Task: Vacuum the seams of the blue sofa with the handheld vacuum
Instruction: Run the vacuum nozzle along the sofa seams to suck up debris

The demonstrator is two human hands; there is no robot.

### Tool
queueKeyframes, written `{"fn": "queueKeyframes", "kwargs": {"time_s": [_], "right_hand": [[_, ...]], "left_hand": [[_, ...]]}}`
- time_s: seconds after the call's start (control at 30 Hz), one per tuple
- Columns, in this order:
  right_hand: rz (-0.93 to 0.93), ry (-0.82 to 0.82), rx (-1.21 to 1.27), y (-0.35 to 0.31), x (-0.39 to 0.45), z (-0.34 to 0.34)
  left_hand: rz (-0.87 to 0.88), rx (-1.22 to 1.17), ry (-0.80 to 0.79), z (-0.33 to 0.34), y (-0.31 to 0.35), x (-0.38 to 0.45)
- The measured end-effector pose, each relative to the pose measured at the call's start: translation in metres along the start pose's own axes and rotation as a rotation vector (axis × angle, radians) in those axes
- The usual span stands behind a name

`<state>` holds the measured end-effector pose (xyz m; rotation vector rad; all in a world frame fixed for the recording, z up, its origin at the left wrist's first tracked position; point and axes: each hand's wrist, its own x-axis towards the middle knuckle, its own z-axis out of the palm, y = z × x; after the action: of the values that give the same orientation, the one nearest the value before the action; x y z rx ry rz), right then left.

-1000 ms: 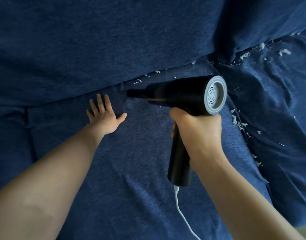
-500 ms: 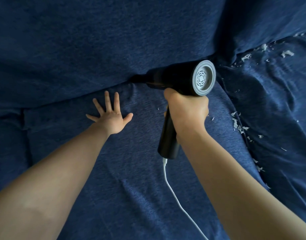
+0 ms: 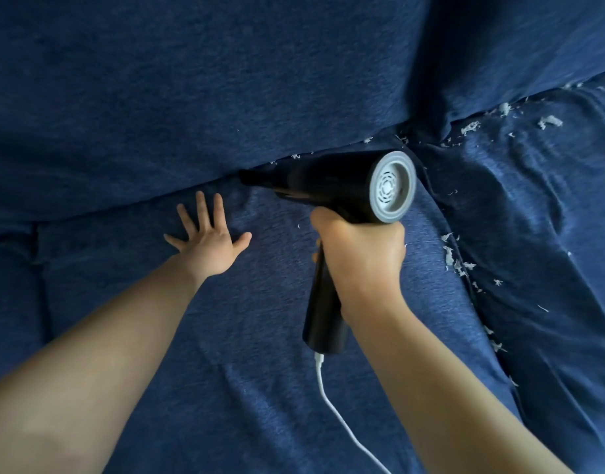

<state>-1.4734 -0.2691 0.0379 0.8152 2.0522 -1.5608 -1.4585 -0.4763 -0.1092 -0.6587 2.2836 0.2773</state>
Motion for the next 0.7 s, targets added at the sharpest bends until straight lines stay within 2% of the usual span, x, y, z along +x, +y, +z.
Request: {"fn": "queueKeyframes", "kwargs": {"time_s": [0.2, 0.5, 0.7], "right_hand": [[-0.03, 0.129, 0.038, -0.004, 0.021, -0.038], [0.026, 0.048, 0.069, -0.012, 0.036, -0.02], [-0.002, 0.048, 0.074, -0.008, 0.029, -0.041]], "left_hand": [[0.078, -0.05, 0.012, -0.002, 0.037, -0.007], [0.008, 0.033, -0.02, 0.005, 0.057, -0.006], [-0.033, 0.057, -0.023, 0.008, 0.061, -0.005]]}}
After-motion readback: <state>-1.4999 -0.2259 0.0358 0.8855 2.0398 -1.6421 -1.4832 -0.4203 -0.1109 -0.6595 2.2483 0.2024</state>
